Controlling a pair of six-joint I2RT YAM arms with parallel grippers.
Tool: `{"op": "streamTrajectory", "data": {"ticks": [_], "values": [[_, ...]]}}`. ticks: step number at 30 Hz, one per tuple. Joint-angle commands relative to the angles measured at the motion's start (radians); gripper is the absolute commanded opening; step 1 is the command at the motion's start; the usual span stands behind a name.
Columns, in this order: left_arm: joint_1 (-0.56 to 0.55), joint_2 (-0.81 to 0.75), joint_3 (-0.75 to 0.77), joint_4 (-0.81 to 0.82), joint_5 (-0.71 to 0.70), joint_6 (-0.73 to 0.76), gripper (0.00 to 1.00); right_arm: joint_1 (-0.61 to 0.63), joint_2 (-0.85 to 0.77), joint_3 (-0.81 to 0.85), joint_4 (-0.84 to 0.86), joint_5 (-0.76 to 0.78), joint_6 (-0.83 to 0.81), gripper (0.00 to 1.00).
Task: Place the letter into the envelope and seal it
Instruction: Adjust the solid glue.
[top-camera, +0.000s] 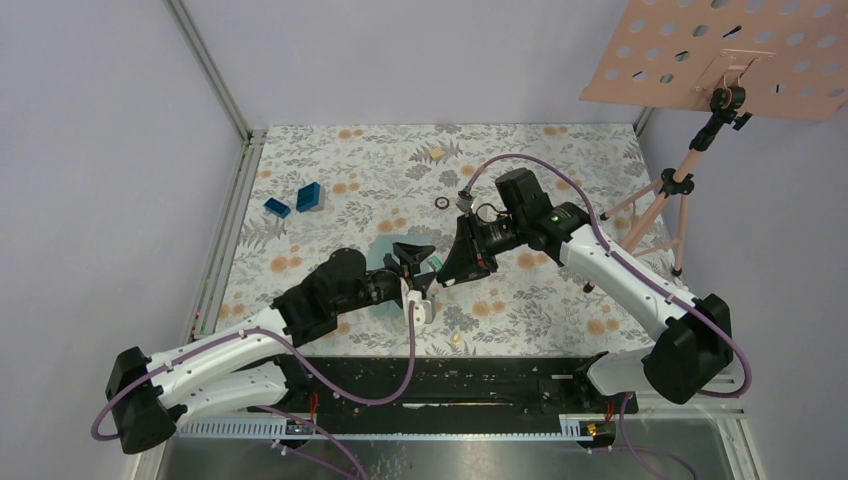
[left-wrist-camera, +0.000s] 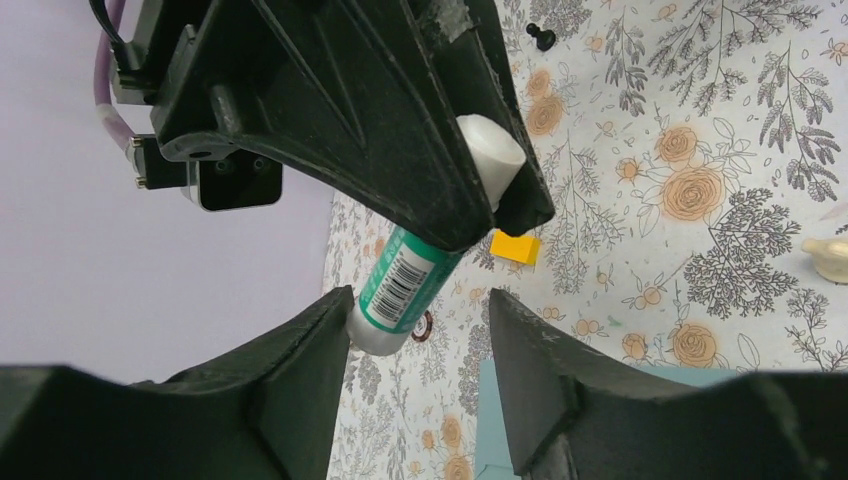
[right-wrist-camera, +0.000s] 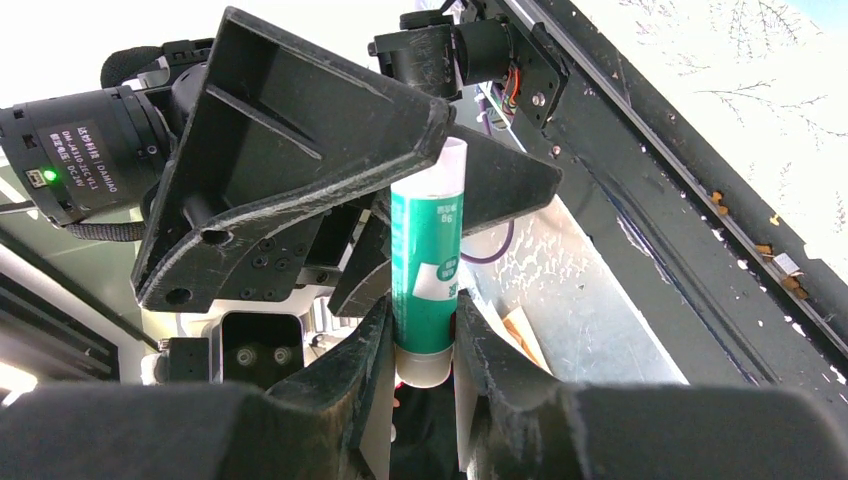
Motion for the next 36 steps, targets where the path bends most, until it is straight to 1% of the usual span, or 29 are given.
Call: {"op": "streamTrajectory", "data": {"ticks": [1,6,12,15,17,19,23,24,25,28,30,32,36], "values": [[-0.005,0.004,0.023,0.075,-0.010,0.017,0.51,0.013,0.000,-0.004,0.024,-0.052,0.008,0.00],[-0.005,0.014,0.025,0.076,-0.006,0.021,0.51,0.016,-0.007,-0.016,0.055,-0.056,0.032,0.00],[-0.007,0.014,0.023,0.072,0.004,0.014,0.45,0.017,-0.017,-0.037,0.103,-0.068,0.066,0.00],[-0.006,0.014,0.020,0.072,-0.001,0.017,0.32,0.017,-0.019,-0.042,0.103,-0.070,0.067,0.00],[-0.007,0.013,0.022,0.063,0.000,0.023,0.21,0.017,-0.019,-0.046,0.103,-0.069,0.068,0.00],[-0.006,0.014,0.033,0.033,0.009,0.020,0.01,0.017,-0.017,-0.045,0.106,-0.069,0.071,0.01],[-0.006,0.016,0.069,-0.066,0.055,0.012,0.00,0.018,-0.016,-0.044,0.135,-0.046,0.096,0.45],[-0.006,0.016,0.073,-0.097,0.060,0.007,0.00,0.017,-0.016,-0.038,0.134,-0.033,0.100,0.55],[-0.006,0.015,0.076,-0.127,0.063,-0.005,0.00,0.016,-0.020,-0.031,0.133,-0.018,0.102,0.62],[-0.005,0.004,0.085,-0.189,0.073,-0.073,0.00,0.009,-0.047,0.000,0.114,0.054,0.101,0.75],[-0.005,-0.008,0.084,-0.221,0.094,-0.121,0.00,0.007,-0.077,0.030,0.093,0.099,0.096,0.82],[-0.005,-0.030,0.069,-0.222,0.117,-0.170,0.00,0.004,-0.104,0.069,0.072,0.149,0.086,0.89],[-0.005,-0.066,0.043,-0.198,0.119,-0.276,0.00,-0.002,-0.151,0.147,-0.035,0.287,0.025,0.99]]}}
